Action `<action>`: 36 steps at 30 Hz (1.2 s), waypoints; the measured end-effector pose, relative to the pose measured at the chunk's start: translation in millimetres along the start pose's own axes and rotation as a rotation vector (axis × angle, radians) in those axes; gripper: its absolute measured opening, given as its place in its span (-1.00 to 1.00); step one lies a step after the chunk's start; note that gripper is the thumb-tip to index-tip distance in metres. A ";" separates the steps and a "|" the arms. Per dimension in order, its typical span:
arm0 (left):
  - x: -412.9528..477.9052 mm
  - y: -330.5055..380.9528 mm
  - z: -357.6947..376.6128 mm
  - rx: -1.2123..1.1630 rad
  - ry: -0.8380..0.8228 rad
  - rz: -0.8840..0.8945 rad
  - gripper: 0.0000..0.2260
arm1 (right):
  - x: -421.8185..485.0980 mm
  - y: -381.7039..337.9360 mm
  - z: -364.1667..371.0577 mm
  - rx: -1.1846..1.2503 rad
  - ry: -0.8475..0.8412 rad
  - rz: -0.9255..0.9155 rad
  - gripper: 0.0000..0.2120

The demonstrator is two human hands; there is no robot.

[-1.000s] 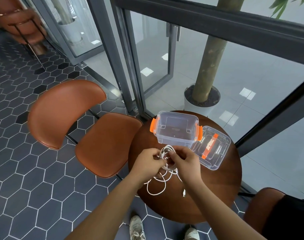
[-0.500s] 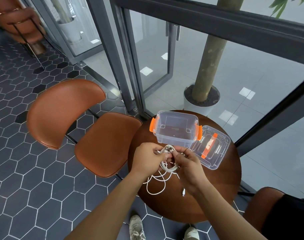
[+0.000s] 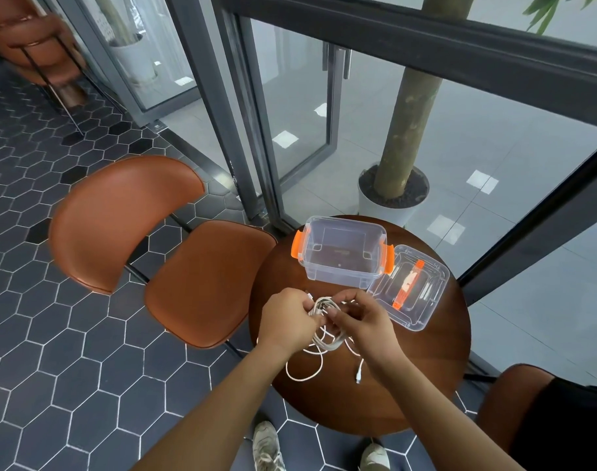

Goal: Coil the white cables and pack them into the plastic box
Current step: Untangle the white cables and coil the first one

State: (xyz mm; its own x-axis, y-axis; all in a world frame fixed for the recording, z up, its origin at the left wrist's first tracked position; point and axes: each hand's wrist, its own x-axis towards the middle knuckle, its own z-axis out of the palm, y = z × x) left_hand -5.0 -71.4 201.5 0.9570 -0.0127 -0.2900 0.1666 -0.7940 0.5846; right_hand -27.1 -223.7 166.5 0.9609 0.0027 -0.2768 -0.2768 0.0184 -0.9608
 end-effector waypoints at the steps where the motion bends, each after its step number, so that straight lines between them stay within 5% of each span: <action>1: 0.6 -1.0 0.5 -0.044 -0.015 -0.017 -0.80 | -0.4 -0.8 -1.7 0.022 -0.011 0.012 -0.88; 8: -4.3 -2.5 1.7 -0.415 -0.068 -0.104 -0.91 | -0.8 -7.4 -3.2 0.151 -0.003 0.094 -0.75; 21: -5.7 -15.7 3.1 -0.565 -0.098 -0.175 -0.83 | 4.3 0.0 -2.8 0.083 -0.056 0.196 -0.63; 36: 11.4 -51.0 26.7 -0.694 -0.022 -0.401 -0.87 | 45.2 29.6 9.6 -0.227 -0.080 0.247 -0.78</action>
State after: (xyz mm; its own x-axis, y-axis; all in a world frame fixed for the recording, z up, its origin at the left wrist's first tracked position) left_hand -8.9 -47.3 148.2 0.7893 0.1759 -0.5883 0.6133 -0.1814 0.7687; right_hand 8.1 -213.4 125.6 0.8596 0.0583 -0.5077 -0.4856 -0.2159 -0.8471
